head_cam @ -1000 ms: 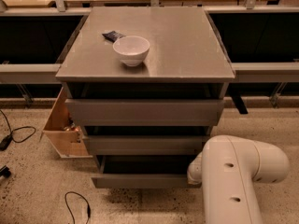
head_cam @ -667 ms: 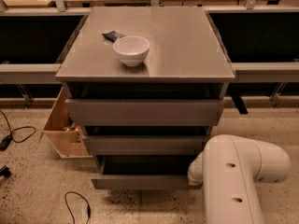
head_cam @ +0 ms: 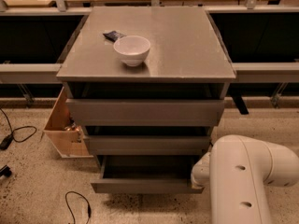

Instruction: Open bottom drawer

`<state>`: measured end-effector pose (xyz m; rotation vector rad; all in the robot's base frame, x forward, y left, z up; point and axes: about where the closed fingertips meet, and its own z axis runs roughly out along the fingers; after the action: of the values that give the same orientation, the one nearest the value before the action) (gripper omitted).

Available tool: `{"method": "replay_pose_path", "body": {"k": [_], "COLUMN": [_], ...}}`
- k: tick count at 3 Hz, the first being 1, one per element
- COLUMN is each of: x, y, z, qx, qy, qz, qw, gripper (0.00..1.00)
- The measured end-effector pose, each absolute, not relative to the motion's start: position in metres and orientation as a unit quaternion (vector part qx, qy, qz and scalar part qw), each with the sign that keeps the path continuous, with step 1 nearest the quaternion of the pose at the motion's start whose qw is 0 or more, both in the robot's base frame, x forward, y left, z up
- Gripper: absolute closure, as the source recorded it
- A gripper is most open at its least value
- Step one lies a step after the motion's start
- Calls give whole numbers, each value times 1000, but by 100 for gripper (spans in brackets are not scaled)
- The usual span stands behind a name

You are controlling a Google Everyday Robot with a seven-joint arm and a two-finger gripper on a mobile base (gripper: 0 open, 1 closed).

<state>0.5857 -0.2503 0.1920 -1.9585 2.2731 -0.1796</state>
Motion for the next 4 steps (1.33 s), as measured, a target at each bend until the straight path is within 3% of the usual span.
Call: {"method": "replay_pose_path", "body": {"k": [4], "x": [543], "y": [-255], "z": [186], "qx": [-663], "qy": [748], "qz": [-13], "qw": [22], "gripper": [100]}}
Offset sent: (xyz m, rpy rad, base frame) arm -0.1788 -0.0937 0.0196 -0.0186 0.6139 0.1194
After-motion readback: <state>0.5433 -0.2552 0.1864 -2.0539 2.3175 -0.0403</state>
